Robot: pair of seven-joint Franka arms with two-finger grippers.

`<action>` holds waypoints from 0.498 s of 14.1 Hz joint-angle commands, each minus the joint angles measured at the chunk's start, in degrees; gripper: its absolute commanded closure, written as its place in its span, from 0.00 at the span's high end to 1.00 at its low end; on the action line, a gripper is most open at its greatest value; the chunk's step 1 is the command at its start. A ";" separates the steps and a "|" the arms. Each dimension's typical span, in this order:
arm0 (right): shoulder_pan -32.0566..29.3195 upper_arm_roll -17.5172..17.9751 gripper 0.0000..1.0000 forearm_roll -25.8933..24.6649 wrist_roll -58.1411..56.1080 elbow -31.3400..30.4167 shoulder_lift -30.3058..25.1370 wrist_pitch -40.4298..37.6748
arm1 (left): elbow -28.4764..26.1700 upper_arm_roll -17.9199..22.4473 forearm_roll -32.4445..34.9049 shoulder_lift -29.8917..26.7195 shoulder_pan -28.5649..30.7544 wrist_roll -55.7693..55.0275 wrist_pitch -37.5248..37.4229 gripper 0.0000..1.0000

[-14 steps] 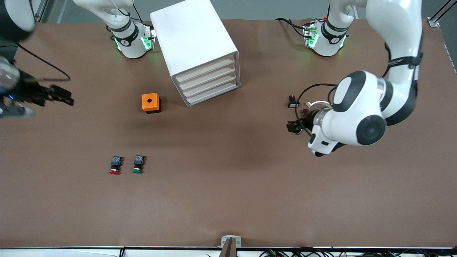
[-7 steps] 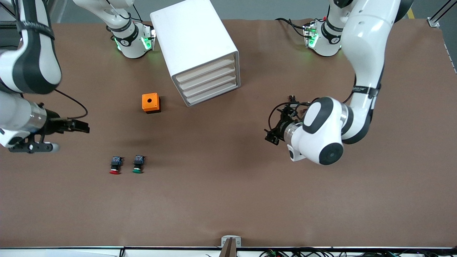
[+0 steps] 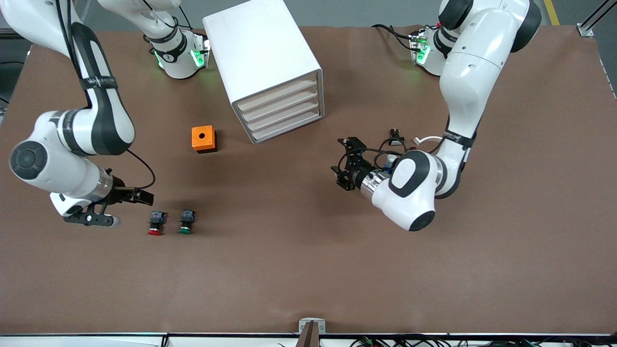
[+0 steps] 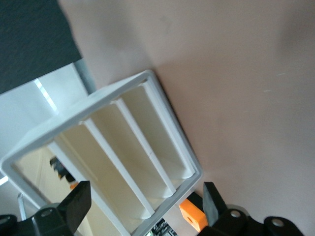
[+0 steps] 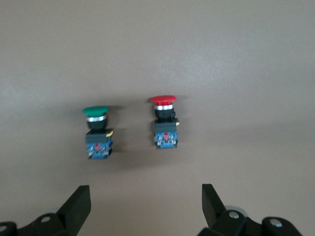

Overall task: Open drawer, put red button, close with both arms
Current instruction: 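Reach the left gripper to the cabinet while the right gripper reaches the red button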

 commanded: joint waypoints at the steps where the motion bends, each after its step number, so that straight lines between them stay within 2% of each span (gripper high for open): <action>1: -1.66 -0.07 1.00 -0.54 0.98 0.41 4.44 5.17 | 1.71 -1.12 -4.93 2.89 -0.75 -7.39 -1.13 1.00; 7: -1.93 -0.07 1.00 -0.54 0.98 0.49 12.10 14.41 | 1.62 -4.10 -9.96 7.11 -2.68 -18.83 -1.22 0.99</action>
